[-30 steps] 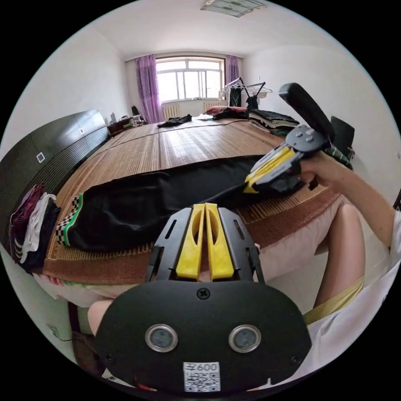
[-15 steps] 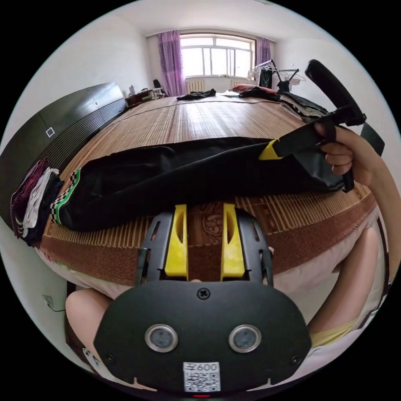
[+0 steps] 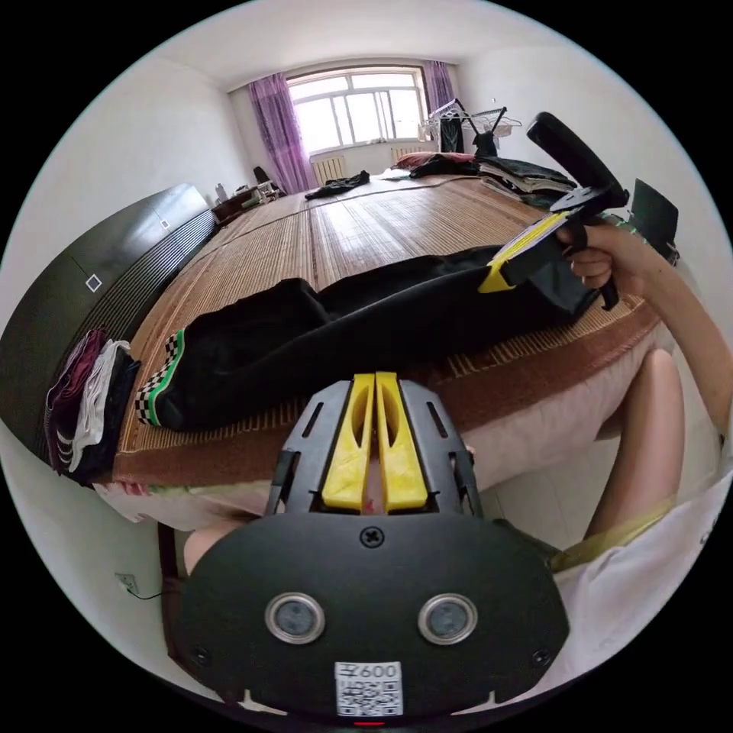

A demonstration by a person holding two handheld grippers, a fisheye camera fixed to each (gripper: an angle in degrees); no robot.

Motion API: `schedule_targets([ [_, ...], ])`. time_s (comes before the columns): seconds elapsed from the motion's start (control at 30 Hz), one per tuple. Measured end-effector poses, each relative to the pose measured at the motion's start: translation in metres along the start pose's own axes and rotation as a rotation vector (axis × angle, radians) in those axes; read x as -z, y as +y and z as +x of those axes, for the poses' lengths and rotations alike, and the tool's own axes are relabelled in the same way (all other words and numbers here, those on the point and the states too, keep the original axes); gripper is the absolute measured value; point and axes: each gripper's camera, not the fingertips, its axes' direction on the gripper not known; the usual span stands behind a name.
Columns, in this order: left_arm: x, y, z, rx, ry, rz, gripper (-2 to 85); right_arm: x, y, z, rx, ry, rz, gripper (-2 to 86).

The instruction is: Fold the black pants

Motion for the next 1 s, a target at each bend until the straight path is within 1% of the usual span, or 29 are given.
schedule_targets([
  [0.03, 0.014, 0.002, -0.003, -0.017, 0.033, -0.037, 1.2, -0.003, -0.002, -0.007, 0.025, 0.013, -0.023, -0.7],
  [0.07, 0.016, 0.001, -0.004, -0.055, 0.074, -0.121, 1.3, -0.009, -0.004, -0.013, 0.052, 0.042, -0.061, -0.6],
  [0.13, 0.014, 0.003, -0.001, -0.106, 0.143, -0.21, 1.4, -0.021, -0.006, -0.023, 0.089, 0.075, -0.119, -0.3],
  [0.17, 0.014, 0.008, 0.001, -0.13, 0.166, -0.238, 1.5, -0.029, -0.006, -0.028, 0.103, 0.08, -0.152, 0.2],
  [0.23, 0.017, 0.017, -0.001, -0.14, 0.172, -0.236, 1.7, -0.038, -0.004, -0.036, 0.129, 0.038, -0.195, 1.6],
  [0.3, 0.021, 0.025, -0.011, -0.145, 0.24, -0.244, 1.8, -0.031, 0.005, -0.041, 0.133, -0.035, -0.17, 3.1],
  [0.37, 0.035, 0.023, -0.048, -0.114, 0.365, -0.232, 1.5, -0.002, 0.02, -0.035, 0.105, -0.135, -0.11, 3.2],
  [0.4, 0.041, 0.02, -0.063, -0.096, 0.365, -0.215, 1.4, 0.009, 0.023, -0.031, 0.098, -0.154, -0.084, 3.0],
  [0.43, 0.052, 0.009, -0.098, -0.055, 0.321, -0.164, 1.2, 0.033, 0.029, -0.018, 0.069, -0.145, -0.007, 1.5],
  [0.47, 0.058, -0.007, -0.135, -0.021, 0.231, -0.095, 0.9, 0.057, 0.032, 0.004, -0.019, -0.067, 0.079, 0.4],
  [0.5, 0.058, -0.016, -0.154, -0.005, 0.174, -0.063, 0.8, 0.067, 0.032, 0.017, -0.083, 0.001, 0.116, 0.1],
  [0.53, 0.046, -0.038, -0.191, 0.031, 0.066, -0.023, 0.6, 0.082, 0.034, 0.047, -0.246, 0.182, 0.161, -0.3],
  [0.57, 0.02, -0.064, -0.223, 0.052, 0.003, -0.045, 0.5, 0.088, 0.034, 0.07, -0.326, 0.354, 0.17, -0.6],
  [0.6, 0.001, -0.078, -0.236, 0.05, -0.005, -0.074, 0.5, 0.086, 0.034, 0.081, -0.363, 0.426, 0.152, -0.6],
  [0.63, -0.04, -0.102, -0.254, 0.009, 0.017, -0.137, 0.5, 0.078, 0.031, 0.101, -0.424, 0.538, 0.074, -0.7],
  [0.67, -0.085, -0.119, -0.257, -0.067, -0.016, -0.239, 0.5, 0.061, 0.028, 0.113, -0.426, 0.657, -0.054, -0.8],
  [0.7, -0.109, -0.125, -0.256, -0.104, -0.079, -0.316, 0.5, 0.057, 0.027, 0.112, -0.373, 0.671, -0.055, -0.8],
  [0.73, -0.149, -0.129, -0.249, -0.2, -0.192, -0.439, 0.5, 0.06, 0.024, 0.112, -0.383, 0.742, -0.038, -0.8],
  [0.77, -0.155, -0.138, -0.248, -0.205, -0.3, -0.408, 0.5, 0.058, 0.019, 0.115, -0.399, 0.852, -0.095, -0.8],
  [0.8, -0.159, -0.144, -0.249, -0.196, -0.337, -0.419, 0.5, 0.056, 0.017, 0.115, -0.401, 0.932, -0.127, -0.8],
  [0.83, -0.167, -0.152, -0.254, -0.184, -0.401, -0.458, 0.5, 0.048, 0.015, 0.121, -0.416, 1.132, -0.234, -0.9],
  [0.87, -0.171, -0.156, -0.258, -0.165, -0.443, -0.466, 0.6, 0.031, 0.019, 0.134, -0.415, 1.286, -0.389, -0.9],
  [0.9, -0.172, -0.158, -0.26, -0.154, -0.46, -0.466, 0.7, 0.024, 0.02, 0.134, -0.375, 1.31, -0.389, -0.9],
  [0.93, -0.171, -0.161, -0.261, -0.132, -0.458, -0.444, 0.9, 0.016, 0.02, 0.126, -0.297, 1.368, -0.349, -0.9],
  [1.0, -0.162, -0.163, -0.265, -0.108, -0.446, -0.412, 1.4, 0.011, 0.018, 0.123, -0.291, 1.402, -0.344, -0.9],
])
